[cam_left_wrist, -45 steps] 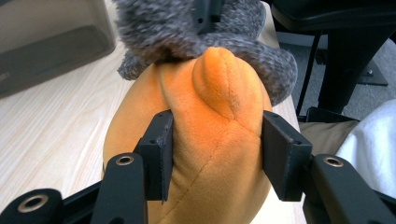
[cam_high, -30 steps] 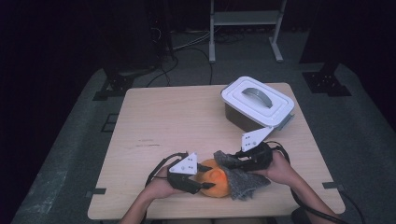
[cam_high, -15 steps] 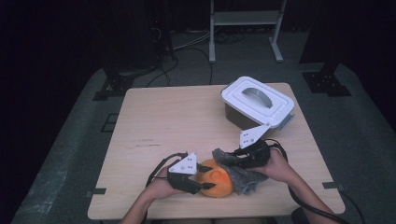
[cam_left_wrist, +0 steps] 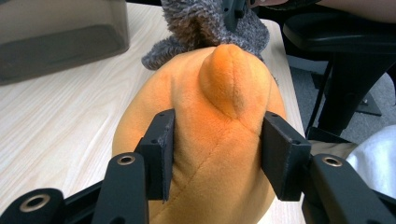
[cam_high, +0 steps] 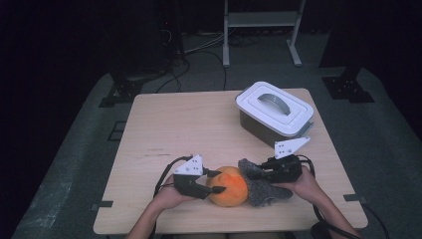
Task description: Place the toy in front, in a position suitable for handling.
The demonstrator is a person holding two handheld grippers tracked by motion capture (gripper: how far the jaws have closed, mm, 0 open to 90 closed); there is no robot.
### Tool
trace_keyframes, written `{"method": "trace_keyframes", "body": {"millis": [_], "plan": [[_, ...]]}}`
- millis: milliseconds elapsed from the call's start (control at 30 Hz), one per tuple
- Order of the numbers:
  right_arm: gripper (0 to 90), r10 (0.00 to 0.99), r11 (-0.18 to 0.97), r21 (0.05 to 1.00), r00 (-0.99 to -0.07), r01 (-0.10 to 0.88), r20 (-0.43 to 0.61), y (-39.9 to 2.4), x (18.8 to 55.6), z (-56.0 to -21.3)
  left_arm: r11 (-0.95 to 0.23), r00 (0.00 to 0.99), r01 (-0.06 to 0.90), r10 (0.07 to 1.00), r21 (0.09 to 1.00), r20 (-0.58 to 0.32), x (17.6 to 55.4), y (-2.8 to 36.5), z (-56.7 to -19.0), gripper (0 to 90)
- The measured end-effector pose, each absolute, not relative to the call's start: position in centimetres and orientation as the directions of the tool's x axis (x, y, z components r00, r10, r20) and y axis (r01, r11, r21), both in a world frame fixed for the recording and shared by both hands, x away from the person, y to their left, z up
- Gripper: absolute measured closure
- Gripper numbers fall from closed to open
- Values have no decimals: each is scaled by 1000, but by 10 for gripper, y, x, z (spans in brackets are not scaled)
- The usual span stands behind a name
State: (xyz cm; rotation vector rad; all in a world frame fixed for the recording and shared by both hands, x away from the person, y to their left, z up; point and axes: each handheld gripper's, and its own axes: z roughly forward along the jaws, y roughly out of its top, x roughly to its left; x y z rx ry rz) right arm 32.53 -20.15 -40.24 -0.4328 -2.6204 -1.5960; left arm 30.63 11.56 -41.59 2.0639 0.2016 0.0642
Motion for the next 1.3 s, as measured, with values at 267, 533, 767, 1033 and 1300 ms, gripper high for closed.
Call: {"method": "trace_keyframes", "body": {"millis": [267, 533, 767, 1033, 1300], "plan": [[757, 281, 399, 849, -928, 346, 245, -218, 328, -426, -434, 972, 182, 216, 882, -95, 313, 124, -417, 496], [756, 258, 420, 869, -952, 263, 164, -203, 324, -402, -427, 966, 191, 243, 884, -91, 314, 124, -413, 505], [757, 279, 487, 838, -953, 247, 119, -191, 331, -409, -386, 954, 208, 282, 899, -100, 314, 137, -403, 530], [756, 197, 413, 896, -977, 162, 86, -162, 324, -382, -400, 955, 205, 280, 893, -94, 313, 125, -404, 526], [756, 235, 437, 880, -968, 184, 86, -165, 329, -400, -388, 948, 228, 299, 893, -112, 314, 134, -406, 523]]}}
